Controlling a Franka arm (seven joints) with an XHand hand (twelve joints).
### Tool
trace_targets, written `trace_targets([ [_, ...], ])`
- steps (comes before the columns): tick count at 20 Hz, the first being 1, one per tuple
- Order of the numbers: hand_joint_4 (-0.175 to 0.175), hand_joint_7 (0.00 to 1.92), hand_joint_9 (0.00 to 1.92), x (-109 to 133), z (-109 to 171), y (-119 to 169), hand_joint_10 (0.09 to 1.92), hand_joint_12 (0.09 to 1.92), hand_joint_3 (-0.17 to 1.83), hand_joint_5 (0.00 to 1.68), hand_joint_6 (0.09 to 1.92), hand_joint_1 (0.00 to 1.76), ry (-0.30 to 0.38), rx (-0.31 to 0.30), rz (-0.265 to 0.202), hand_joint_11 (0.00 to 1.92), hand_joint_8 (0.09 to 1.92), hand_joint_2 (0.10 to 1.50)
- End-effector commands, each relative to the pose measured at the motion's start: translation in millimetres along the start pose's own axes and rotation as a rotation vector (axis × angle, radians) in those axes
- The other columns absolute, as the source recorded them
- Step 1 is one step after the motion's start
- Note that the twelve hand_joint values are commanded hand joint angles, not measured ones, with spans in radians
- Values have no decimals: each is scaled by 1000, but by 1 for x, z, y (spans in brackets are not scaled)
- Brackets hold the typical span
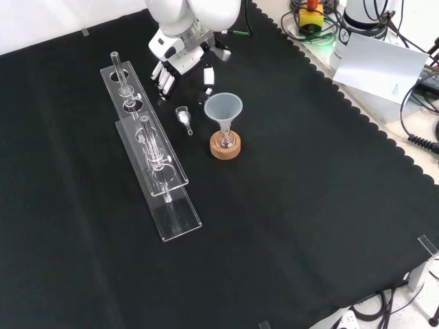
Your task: Pick up the weighing funnel.
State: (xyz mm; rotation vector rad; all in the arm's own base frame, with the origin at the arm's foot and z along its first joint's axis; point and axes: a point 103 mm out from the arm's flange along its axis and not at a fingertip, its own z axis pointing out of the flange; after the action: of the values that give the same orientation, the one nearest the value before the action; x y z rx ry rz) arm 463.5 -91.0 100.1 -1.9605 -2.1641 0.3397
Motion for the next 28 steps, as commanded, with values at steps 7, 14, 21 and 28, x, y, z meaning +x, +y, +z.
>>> trace_targets([
  [7,-55,513,698,3,17,10,565,1301,607,570,87,829,9,16,16,404,709,613],
  [14,-55,510,696,2,29,14,563,1301,614,570,87,830,11,30,19,398,711,609],
  [21,-56,515,700,4,34,14,566,1302,621,579,94,832,1,12,29,396,715,605],
  [28,-53,582,744,4,34,15,581,1303,625,643,128,841,-53,10,43,402,740,603],
])
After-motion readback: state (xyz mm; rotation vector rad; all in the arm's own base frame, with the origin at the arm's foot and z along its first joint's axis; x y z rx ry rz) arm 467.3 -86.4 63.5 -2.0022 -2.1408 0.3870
